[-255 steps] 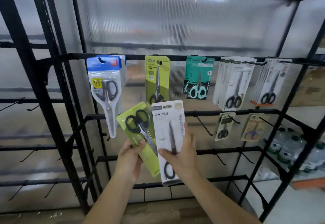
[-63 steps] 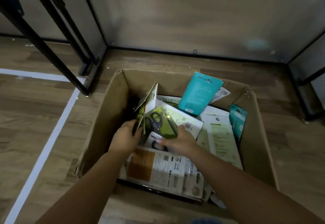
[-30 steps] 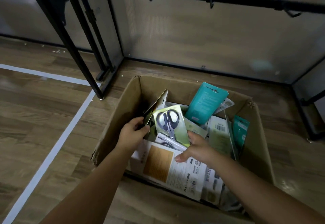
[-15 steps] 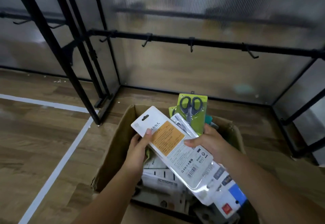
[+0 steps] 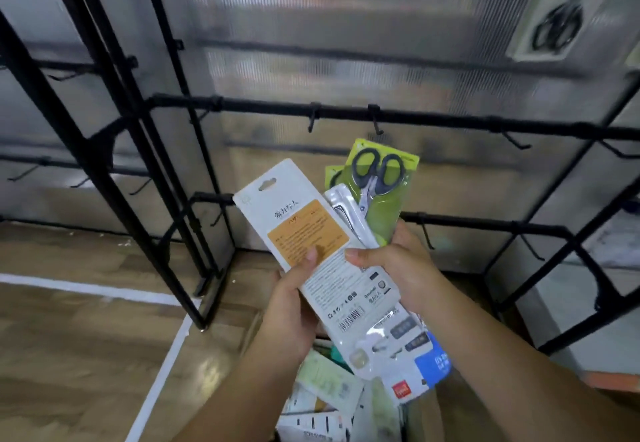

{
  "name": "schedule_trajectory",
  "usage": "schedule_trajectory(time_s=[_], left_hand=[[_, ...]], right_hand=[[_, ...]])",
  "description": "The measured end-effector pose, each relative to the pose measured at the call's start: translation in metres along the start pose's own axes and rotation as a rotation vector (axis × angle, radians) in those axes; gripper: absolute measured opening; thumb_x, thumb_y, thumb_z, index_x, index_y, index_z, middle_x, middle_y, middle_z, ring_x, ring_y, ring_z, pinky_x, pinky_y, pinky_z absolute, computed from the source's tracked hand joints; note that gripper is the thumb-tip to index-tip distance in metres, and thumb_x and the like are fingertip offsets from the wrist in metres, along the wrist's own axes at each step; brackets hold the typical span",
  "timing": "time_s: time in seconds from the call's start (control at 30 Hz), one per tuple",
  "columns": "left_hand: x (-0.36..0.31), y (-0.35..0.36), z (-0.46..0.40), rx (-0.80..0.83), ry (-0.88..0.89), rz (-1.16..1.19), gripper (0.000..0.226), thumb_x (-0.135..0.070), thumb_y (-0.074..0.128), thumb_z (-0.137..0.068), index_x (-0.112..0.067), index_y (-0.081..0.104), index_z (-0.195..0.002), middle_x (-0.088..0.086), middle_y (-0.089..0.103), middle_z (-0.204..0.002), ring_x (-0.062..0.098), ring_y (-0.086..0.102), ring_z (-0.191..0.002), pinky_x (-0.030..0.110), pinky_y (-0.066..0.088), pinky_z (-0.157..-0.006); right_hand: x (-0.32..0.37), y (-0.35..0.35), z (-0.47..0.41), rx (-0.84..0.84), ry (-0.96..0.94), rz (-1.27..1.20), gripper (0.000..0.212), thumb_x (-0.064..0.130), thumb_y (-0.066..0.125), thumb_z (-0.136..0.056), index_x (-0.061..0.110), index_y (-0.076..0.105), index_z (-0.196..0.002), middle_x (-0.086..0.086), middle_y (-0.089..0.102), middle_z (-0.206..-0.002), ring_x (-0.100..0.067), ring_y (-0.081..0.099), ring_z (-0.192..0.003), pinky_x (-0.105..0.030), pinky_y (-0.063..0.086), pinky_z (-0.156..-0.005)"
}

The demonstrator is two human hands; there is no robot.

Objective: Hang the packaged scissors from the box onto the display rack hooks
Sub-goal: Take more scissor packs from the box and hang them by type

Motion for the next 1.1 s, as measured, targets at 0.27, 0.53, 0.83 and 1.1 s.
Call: schedule_trajectory(time_s=[0.27,0.53,0.83,1.1], left_hand=[[-0.1,0.117,0.044,0.061,0.002,0.005,0.06,-0.031,0.067,-0.075,-0.011,0.053,-0.13,0.02,0.062,-0.122,0.039,0.059,-0.113,0.058,0.043,-0.098],[-0.183,0.21,0.085,0.138,-0.05,0.032,0.069,-0.026,0.075,-0.066,-0.011,0.053,-0.13,0.021,0.06,-0.125,0.039,0.056,-0.118,0.059,0.036,-0.105],[-0.265,0.27,0.106,0.299,0.086,-0.249,0.061,0.0,0.065,-0.06,-0.01,0.057,-0.12,0.009,0.07,-0.11,0.028,0.066,-0.1,0.043,0.054,-0.08],[-0.316,0.307,0.102,0.381,0.273,-0.156,0.049,0.001,0.073,-0.073,-0.009,0.058,-0.119,0.009,0.071,-0.107,0.024,0.069,-0.097,0.032,0.057,-0.07]], right_hand=[[0.164,0.019,0.035,0.034,-0.053,0.092,0.066,-0.006,0.076,-0.061,0.027,0.047,-0.111,0.014,0.071,-0.09,-0.006,0.068,-0.083,-0.018,0.051,-0.062],[0.299,0.04,0.08,0.084,-0.01,0.205,0.11,0.023,0.076,-0.052,0.036,0.018,-0.143,0.019,0.047,-0.135,-0.011,0.045,-0.126,-0.036,0.038,-0.103],[0.403,0.053,0.104,-0.032,-0.069,0.237,0.109,-0.001,0.07,-0.077,0.027,-0.007,-0.149,-0.006,0.014,-0.156,-0.015,0.033,-0.124,-0.027,0.052,-0.072],[0.437,0.064,0.113,-0.085,-0.488,0.119,0.073,0.0,0.075,-0.069,0.024,0.041,-0.128,-0.004,0.065,-0.117,-0.03,0.062,-0.106,-0.046,0.055,-0.079]])
Point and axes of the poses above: each hand's wrist, its own z-axis away from the middle knuckle, its own y-axis out of the palm, x = y × z, the point moved 4 cm from there along -z, towards the middle knuckle
